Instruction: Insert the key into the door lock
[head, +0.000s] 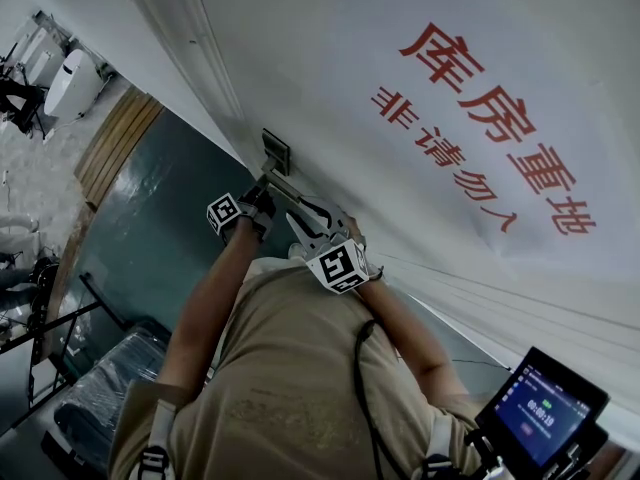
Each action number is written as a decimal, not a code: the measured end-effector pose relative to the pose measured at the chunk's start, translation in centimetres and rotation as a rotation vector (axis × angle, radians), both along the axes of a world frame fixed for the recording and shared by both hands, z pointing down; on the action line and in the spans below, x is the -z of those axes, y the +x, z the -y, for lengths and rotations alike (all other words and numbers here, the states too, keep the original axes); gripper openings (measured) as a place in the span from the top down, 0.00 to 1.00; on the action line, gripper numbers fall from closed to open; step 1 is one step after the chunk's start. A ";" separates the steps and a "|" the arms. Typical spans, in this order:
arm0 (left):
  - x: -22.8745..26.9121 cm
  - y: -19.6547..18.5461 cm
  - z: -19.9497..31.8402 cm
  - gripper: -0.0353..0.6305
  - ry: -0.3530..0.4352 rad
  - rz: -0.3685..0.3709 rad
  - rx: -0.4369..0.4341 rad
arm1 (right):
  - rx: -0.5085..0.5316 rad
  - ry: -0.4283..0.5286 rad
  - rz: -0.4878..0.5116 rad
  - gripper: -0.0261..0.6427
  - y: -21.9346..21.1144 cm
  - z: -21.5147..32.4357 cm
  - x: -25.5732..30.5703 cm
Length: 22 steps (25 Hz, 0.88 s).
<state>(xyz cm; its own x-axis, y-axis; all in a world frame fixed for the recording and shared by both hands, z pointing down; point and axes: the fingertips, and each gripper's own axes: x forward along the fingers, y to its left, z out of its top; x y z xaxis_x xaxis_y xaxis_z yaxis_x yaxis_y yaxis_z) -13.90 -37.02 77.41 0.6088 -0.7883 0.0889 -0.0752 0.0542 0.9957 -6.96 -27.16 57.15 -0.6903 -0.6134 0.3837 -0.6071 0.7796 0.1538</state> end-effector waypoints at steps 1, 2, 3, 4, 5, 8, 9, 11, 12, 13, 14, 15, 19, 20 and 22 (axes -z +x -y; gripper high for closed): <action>0.0 0.1 -0.1 0.90 -0.004 -0.017 0.013 | 0.005 0.000 0.000 0.77 -0.2 -0.1 0.0; 0.0 0.2 -0.2 0.90 -0.005 -0.031 0.025 | 0.009 -0.001 0.000 0.77 -0.3 -0.2 0.0; 0.0 0.2 -0.3 0.90 -0.007 -0.042 0.036 | 0.012 -0.002 0.001 0.77 -0.4 -0.3 0.0; -0.1 0.2 -0.3 0.90 -0.011 -0.049 0.042 | 0.014 -0.002 0.001 0.77 -0.5 -0.4 0.0; -0.2 0.0 -0.3 0.90 -0.016 -0.049 0.042 | 0.015 -0.002 0.001 0.77 -0.5 -0.3 0.0; 0.1 -0.1 0.0 0.90 -0.007 -0.018 0.017 | 0.011 -0.002 0.001 0.77 -0.3 -0.1 -0.1; 0.2 0.0 0.0 0.90 0.003 -0.003 0.008 | 0.009 -0.004 0.003 0.77 -0.2 -0.1 -0.1; 0.1 -0.1 0.1 0.90 0.011 0.006 0.009 | 0.008 -0.008 0.004 0.77 -0.2 -0.1 -0.2; 0.0 -0.1 0.1 0.90 0.009 -0.008 0.017 | 0.007 -0.009 0.004 0.77 -0.2 -0.1 -0.2; -0.1 -0.1 0.0 0.90 0.002 -0.027 0.024 | 0.006 -0.009 0.004 0.77 -0.2 0.0 -0.2; -0.1 0.0 0.0 0.90 -0.004 -0.037 0.025 | 0.006 -0.008 0.005 0.77 -0.2 0.1 -0.2; -0.2 0.1 0.0 0.90 -0.008 -0.031 0.019 | 0.005 -0.007 0.006 0.77 -0.2 0.2 -0.1; -0.4 0.2 0.2 0.90 -0.010 -0.018 0.001 | 0.001 -0.005 0.012 0.77 -0.1 0.4 0.1; -0.2 0.2 0.2 0.90 -0.001 -0.010 -0.001 | 0.002 -0.005 0.012 0.77 -0.1 0.4 0.1; 0.0 0.1 0.2 0.90 0.007 0.007 -0.005 | 0.003 -0.009 0.013 0.77 -0.2 0.3 0.1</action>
